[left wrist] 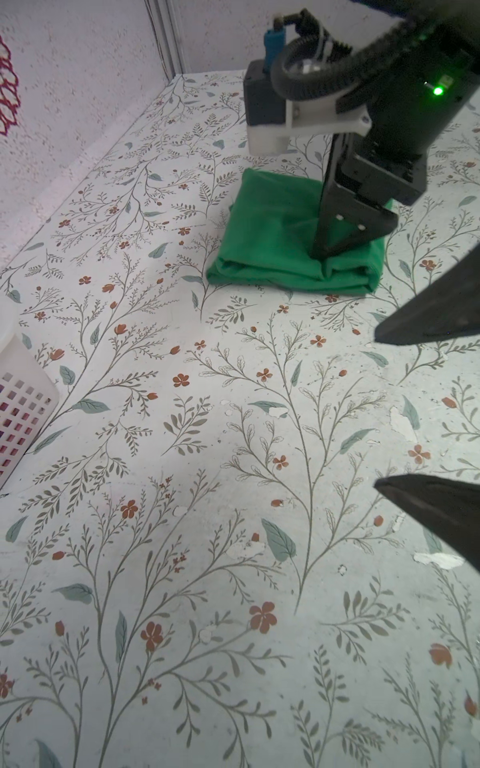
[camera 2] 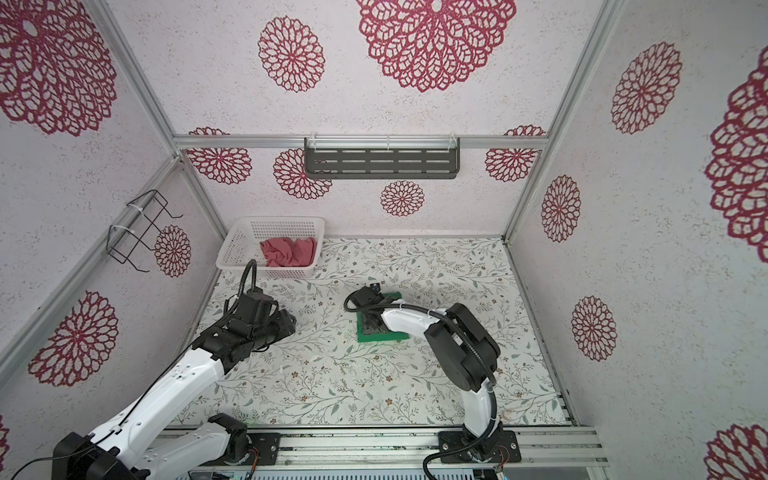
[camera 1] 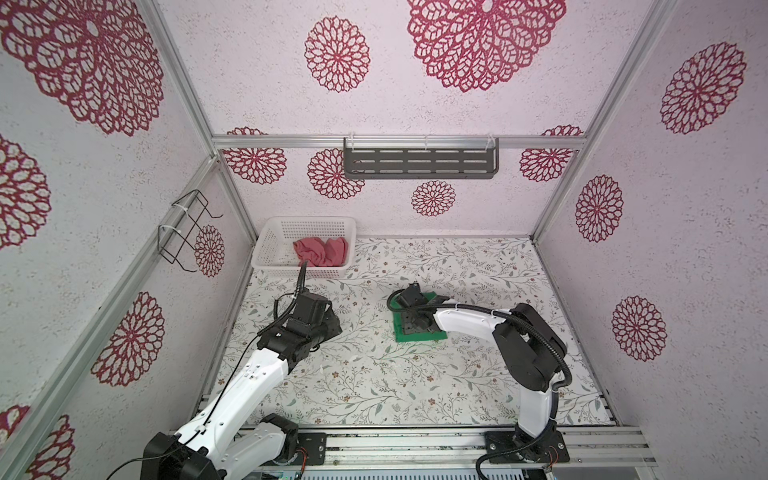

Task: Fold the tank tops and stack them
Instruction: 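Drag the square away with the right gripper while the left moves toward the basket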

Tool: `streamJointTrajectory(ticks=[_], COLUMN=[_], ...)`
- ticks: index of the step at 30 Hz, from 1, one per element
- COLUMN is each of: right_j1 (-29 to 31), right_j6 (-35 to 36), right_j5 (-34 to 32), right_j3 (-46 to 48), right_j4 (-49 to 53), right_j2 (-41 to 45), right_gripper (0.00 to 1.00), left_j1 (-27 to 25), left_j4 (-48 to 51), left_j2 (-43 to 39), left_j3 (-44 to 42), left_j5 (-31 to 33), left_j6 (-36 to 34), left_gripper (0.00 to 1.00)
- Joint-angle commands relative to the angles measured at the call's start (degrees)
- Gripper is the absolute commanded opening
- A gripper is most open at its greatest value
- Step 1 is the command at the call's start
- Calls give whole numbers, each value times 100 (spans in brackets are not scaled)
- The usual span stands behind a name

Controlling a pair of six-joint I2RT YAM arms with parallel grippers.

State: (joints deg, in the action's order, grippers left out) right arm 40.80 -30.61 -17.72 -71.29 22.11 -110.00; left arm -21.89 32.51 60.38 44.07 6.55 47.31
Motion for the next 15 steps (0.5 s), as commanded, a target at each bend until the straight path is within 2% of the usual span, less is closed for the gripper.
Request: streamJointTrajectory(ticks=[1, 6, 9, 15], right_j1=[-863, -2065, -2670, -3727], right_j6=[750, 1567, 2077, 3280], right_j5=[-209, -167, -63, 582], right_j3=[177, -29, -341, -1255], right_j4=[147, -51, -79, 117], right_j2=[26, -185, -393, -1094], right_gripper=[70, 69, 68, 68], left_j1=[108, 273, 369, 491], left_j4=[114, 71, 228, 380], left_j2=[-79, 57, 402, 1154], left_j3=[52, 304, 901, 2071], left_j5=[22, -25, -145, -169], left_j6=[-159, -440, -833, -1503], left_gripper=[55, 55, 55, 55])
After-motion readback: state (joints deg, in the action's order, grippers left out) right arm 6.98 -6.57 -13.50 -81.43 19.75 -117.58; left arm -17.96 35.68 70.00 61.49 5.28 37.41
